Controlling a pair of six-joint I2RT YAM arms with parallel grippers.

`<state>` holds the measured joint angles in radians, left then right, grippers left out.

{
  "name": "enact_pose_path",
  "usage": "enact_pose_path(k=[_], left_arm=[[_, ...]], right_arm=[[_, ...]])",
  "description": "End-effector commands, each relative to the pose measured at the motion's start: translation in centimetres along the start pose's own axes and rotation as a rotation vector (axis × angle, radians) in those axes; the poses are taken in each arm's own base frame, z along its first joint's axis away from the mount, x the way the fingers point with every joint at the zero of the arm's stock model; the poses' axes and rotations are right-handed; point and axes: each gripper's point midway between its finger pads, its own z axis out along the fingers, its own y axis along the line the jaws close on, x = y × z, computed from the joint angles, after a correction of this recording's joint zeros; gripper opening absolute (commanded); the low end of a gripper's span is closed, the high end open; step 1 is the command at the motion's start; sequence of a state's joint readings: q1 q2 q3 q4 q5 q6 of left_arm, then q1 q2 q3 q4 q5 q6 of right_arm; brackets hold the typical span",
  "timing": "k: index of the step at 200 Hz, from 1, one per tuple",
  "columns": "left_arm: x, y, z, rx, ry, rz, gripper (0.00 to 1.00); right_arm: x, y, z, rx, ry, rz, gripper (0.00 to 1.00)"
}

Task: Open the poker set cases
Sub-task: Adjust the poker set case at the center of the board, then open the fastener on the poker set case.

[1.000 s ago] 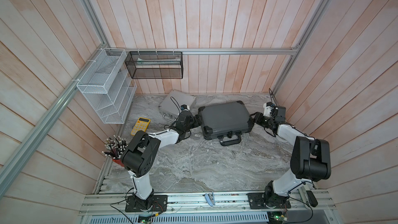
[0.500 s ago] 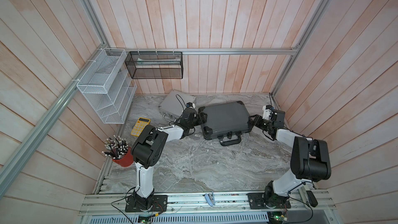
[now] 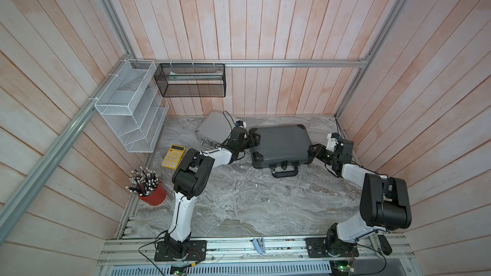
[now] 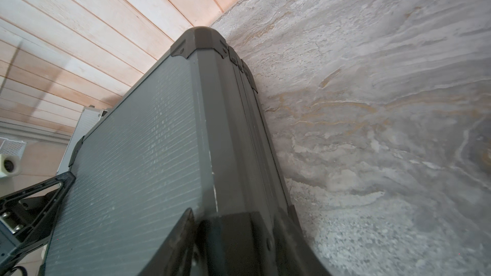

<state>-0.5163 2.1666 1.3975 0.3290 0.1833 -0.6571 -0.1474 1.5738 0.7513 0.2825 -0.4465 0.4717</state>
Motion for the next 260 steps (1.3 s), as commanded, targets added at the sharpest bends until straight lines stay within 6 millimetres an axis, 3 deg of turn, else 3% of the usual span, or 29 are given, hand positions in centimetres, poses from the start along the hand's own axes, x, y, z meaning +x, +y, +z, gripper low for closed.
enact_pose_path(k=[1, 44, 88, 130, 171, 199, 226, 260], left_arm=[[5.0, -0.8, 1.7, 0.032, 0.151, 0.067, 0.8], [3.0, -0.1, 0.3, 0.004, 0.114, 0.083, 0.8], [-0.5, 0.4, -3.7, -0.052, 0.041, 0.153, 0.81], [-2.6, -2.5, -7.4, -0.029, -0.029, 0.214, 0.81], [-1.7, -7.8, -8.3, 0.039, -0.03, 0.318, 0.8], [0.4, -10.3, -7.3, 0.114, 0.01, 0.365, 0.7], [2.8, -10.2, -5.7, 0.181, 0.083, 0.329, 0.55], [4.5, -9.7, -4.4, 0.193, 0.124, 0.322, 0.51]], right_arm=[[2.6, -2.3, -0.3, 0.092, 0.076, 0.064, 0.49], [0.7, -2.0, -1.2, 0.125, 0.048, 0.019, 0.52], [-2.0, -0.3, -3.2, 0.131, -0.032, -0.019, 0.57], [-3.2, 2.3, -5.9, 0.078, -0.074, -0.073, 0.58], [0.1, 5.8, -7.5, -0.01, -0.024, -0.169, 0.56], [2.9, 7.1, -8.0, -0.025, 0.019, -0.24, 0.56], [5.2, 7.7, -8.0, -0.059, 0.062, -0.279, 0.58], [8.5, 8.2, -6.3, -0.076, 0.16, -0.338, 0.59]])
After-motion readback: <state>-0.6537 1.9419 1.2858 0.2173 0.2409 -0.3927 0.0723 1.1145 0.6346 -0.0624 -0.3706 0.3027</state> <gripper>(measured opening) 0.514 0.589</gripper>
